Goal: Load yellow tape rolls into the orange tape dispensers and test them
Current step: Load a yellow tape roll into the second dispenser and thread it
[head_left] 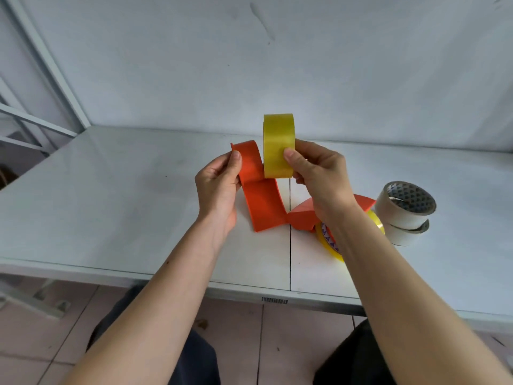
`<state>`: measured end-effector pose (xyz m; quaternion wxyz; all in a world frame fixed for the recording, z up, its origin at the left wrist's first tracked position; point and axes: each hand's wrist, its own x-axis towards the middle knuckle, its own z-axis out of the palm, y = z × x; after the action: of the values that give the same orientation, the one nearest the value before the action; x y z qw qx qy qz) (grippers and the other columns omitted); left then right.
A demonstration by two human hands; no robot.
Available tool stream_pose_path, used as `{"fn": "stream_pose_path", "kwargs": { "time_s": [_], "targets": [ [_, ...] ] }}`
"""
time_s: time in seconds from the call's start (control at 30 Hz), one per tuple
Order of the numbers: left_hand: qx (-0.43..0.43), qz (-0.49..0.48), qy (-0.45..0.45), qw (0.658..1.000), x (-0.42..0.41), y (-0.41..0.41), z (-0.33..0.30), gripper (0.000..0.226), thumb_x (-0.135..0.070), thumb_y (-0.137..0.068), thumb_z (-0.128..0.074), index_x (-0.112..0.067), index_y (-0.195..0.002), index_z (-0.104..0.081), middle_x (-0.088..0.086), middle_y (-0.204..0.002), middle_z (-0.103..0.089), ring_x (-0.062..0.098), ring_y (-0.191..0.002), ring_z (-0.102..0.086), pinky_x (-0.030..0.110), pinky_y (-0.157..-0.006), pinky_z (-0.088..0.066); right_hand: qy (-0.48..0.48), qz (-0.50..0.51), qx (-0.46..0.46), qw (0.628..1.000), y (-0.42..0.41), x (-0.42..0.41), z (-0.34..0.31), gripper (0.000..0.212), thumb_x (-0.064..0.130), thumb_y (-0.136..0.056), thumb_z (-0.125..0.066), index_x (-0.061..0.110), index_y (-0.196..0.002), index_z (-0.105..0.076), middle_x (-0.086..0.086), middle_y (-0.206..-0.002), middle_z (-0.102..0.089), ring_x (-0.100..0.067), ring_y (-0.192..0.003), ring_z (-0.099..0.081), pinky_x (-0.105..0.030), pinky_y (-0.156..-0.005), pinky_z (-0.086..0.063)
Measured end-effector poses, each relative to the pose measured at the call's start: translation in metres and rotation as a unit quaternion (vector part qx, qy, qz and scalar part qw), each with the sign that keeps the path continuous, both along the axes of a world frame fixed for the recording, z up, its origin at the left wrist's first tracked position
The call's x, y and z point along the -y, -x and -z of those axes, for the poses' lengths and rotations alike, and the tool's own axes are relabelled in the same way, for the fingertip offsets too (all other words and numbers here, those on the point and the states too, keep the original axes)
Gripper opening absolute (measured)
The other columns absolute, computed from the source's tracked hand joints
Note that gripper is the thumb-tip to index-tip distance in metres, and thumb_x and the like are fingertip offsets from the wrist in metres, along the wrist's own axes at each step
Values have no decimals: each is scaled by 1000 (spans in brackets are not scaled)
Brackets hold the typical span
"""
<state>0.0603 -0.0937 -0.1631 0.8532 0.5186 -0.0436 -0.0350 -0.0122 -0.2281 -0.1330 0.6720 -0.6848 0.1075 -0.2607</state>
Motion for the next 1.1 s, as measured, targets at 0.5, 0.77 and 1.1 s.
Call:
{"fn": "stream_pose_path", "kwargs": {
  "time_s": [0.5, 0.77, 1.1],
  "targets": [
    [53, 20, -44, 997, 19, -21, -31, 22, -20, -96, -60, -14, -78, -70, 11, -85, -68, 24, -84, -61, 35, -75, -51, -21, -58, 30, 998, -16, -4, 5, 28, 4, -94, -61, 1, -122, -66, -6, -80, -68, -11, -65, -54, -19, -59, -44],
    [24, 36, -95, 995, 22, -19, -32, 39, -41, -84, -71, -2, -83, -67, 20, -83, -65, 25, -71, -64, 35, -61, -55, 32, -34, 24, 999, -26, -11, 28, 34, 5, -86, -72, 4, -119, -69, 5, -74, -67, -2, -60, -58, -23, -66, -55],
    [-10, 57, -102, 993, -15, -20, -10, 12, -17, -84, -72, -4, -86, -74, 20, -89, -73, 30, -80, -70, 47, -79, -58, 12, -1, -51, 999, -17, -28, 44, 51, 34, -83, -76, 15, -125, -56, 1, -114, -60, -9, -95, -58, -10, -70, -47]
  ]
}}
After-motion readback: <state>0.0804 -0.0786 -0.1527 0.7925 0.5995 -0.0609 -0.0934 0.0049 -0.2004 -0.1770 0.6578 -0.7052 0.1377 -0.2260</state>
